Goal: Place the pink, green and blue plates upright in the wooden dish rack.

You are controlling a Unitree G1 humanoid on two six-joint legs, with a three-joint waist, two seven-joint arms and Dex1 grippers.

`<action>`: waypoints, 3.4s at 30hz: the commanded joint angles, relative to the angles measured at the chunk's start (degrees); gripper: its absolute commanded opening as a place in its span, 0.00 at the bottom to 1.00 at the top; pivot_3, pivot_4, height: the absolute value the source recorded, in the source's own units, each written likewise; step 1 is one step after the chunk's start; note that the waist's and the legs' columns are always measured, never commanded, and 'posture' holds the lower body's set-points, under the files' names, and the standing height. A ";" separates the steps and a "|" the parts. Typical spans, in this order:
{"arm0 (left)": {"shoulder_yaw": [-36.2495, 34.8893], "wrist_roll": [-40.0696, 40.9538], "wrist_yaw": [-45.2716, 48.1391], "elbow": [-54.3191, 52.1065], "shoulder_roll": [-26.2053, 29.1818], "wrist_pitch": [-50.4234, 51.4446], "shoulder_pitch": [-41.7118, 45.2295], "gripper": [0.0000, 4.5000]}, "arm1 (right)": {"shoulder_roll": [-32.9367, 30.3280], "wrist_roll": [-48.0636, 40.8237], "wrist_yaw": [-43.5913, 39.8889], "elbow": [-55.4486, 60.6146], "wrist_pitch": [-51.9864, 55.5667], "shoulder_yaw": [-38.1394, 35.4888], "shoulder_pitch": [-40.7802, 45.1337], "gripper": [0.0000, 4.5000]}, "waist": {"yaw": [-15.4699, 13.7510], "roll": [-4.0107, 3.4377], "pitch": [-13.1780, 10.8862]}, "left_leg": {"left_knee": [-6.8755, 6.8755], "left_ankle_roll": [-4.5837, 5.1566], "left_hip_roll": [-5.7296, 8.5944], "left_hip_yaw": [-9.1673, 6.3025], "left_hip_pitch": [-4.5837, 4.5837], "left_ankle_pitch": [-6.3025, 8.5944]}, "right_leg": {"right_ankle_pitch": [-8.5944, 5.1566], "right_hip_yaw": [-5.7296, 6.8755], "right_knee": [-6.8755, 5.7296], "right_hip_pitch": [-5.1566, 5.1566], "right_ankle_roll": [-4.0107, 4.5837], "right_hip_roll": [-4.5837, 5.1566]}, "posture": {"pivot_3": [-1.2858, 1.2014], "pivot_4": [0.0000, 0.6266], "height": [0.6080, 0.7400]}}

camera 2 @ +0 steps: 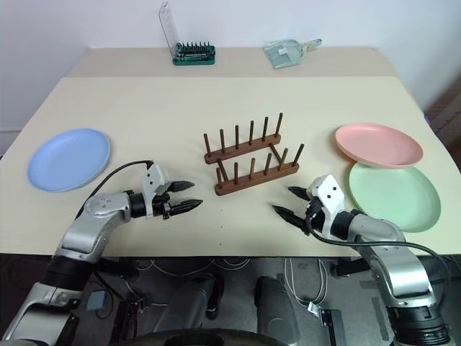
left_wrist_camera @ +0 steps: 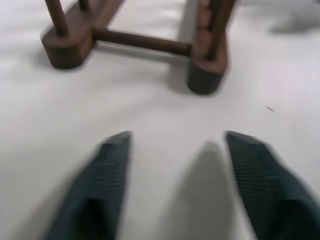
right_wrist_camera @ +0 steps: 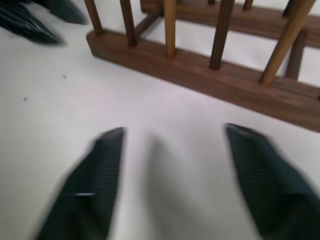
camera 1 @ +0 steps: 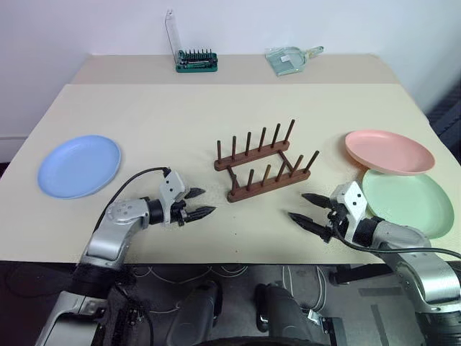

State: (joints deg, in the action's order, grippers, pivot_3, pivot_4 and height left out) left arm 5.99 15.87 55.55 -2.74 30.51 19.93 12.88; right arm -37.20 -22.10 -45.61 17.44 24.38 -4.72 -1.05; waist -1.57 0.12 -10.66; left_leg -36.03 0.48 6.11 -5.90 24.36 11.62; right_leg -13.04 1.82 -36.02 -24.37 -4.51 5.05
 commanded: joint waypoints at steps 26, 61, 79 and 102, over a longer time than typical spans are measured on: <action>4.24 -11.74 -23.64 14.82 -13.89 -4.28 11.05 0.00 | 7.22 19.02 11.09 -24.37 -9.87 10.07 20.90 0.00 | -0.37 0.00 0.11 | -0.09 0.04 0.02 0.02 -0.37 -0.07 | 0.16 -0.02 -0.11 0.34 -0.19 -0.08 | 0.52 0.24 0.97; 7.57 -8.49 -19.18 15.50 -16.63 -2.72 12.36 0.00 | 6.42 19.82 7.80 -20.87 -6.60 10.47 21.63 0.00 | 1.04 -0.07 0.16 | 0.01 0.04 0.02 0.01 -0.37 -0.06 | 0.14 -0.06 -0.12 0.28 -0.22 -0.09 | 0.52 0.24 0.97; 4.02 -11.65 -28.47 25.00 -17.79 -7.92 15.65 0.00 | 7.99 22.23 11.62 -30.72 -11.31 10.27 25.90 0.00 | 1.14 -0.08 0.19 | 0.05 -0.02 0.01 0.01 -0.94 -0.02 | 0.03 -0.06 -0.08 0.84 -0.43 -0.11 | 0.52 0.24 0.97; 4.72 0.91 -3.83 -1.10 -8.67 -4.95 4.90 0.00 | -21.48 18.13 -0.71 -18.56 -7.28 -6.58 17.86 0.98 | 0.64 -0.15 0.12 | 0.01 0.09 0.07 0.03 0.04 0.01 | -0.04 -0.05 0.06 0.00 -0.08 0.02 | 0.52 0.24 0.97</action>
State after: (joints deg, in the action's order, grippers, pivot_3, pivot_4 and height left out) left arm 10.44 15.83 51.06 -1.32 21.95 14.91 16.49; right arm -56.65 -5.73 -46.98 0.60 19.64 -8.57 16.89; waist -0.93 -0.03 -10.54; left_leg -36.02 0.57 6.18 -5.87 24.41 11.62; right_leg -13.08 1.76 -35.95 -24.38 -4.60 5.08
